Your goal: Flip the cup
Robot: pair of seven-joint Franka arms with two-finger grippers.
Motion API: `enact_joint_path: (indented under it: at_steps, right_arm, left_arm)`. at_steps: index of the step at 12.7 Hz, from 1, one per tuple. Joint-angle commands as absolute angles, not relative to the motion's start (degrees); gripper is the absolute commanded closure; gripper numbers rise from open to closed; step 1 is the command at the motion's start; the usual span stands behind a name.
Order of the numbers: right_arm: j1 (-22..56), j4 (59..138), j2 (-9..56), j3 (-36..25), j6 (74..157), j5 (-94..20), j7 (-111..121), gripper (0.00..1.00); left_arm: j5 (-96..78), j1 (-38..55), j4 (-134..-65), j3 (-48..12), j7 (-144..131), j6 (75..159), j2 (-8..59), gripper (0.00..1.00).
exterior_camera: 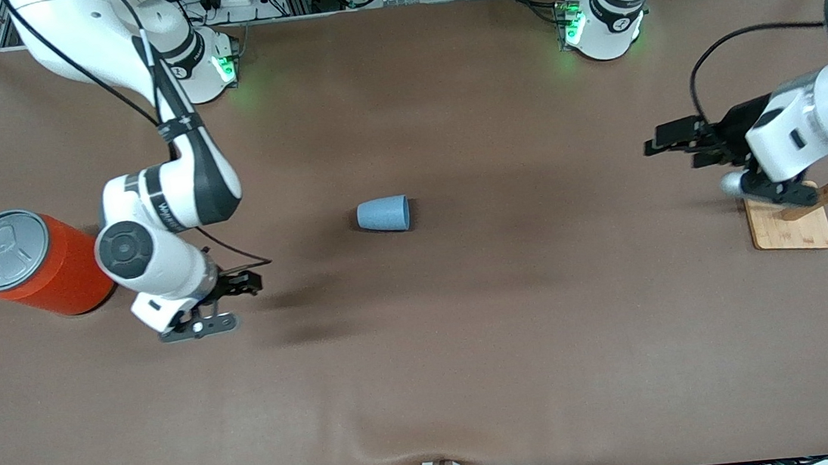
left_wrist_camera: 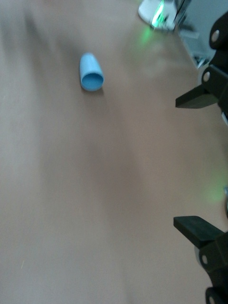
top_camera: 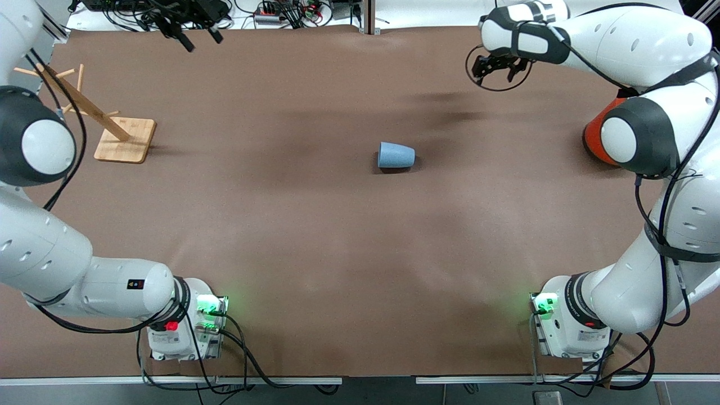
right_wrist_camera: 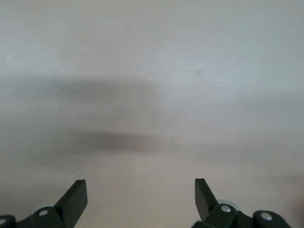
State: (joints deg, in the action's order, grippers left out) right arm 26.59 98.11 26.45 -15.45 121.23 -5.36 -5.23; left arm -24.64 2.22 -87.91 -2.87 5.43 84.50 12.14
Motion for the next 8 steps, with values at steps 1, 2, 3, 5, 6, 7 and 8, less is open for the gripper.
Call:
enact_joint_path:
  at_steps: [1, 2, 3, 5, 6, 7, 8]
  right_arm:
    - [26.81, 99.05, 21.29, -17.05, 117.97, -4.57, -6.86, 0.0]
    - [26.72, 98.97, 19.36, -17.05, 115.69, -4.57, -7.73, 0.0]
    - [26.81, 99.05, 17.42, -17.22, 114.1, -4.48, -9.56, 0.0]
    - [26.63, 99.05, 14.34, -18.54, 111.98, -3.35, -9.15, 0.0]
    - [26.28, 98.97, 13.37, -19.68, 112.06, -3.08, -7.57, 0.0]
    - [25.58, 99.05, 12.58, -20.38, 111.89, -3.08, -3.3, 0.0]
    - [23.75, 99.05, 11.7, -20.74, 111.54, -3.08, 1.19, 0.0]
  left_arm:
    - [-31.01, 3.77, -90.86, -3.25, 5.45, 88.39, 14.23, 0.0]
    - [-32.24, 5.87, -93.32, -3.34, 5.45, 91.81, 14.59, 0.0]
    - [-34.61, 7.54, -96.04, -3.43, 5.45, 95.06, 14.94, 0.0]
    - [-42.85, 10.97, -104.29, -3.6, 5.54, 103.67, 15.2, 0.0]
    - [-45.15, 13.68, -107.28, -3.6, 5.8, 108.24, 15.21, 0.0]
    - [-47.35, 16.41, -109.32, -3.6, 5.71, 112.2, 15.47, 0.0]
    - [-51.46, 18.44, -109.86, -3.6, 6.32, 113.72, 17.82, 0.0]
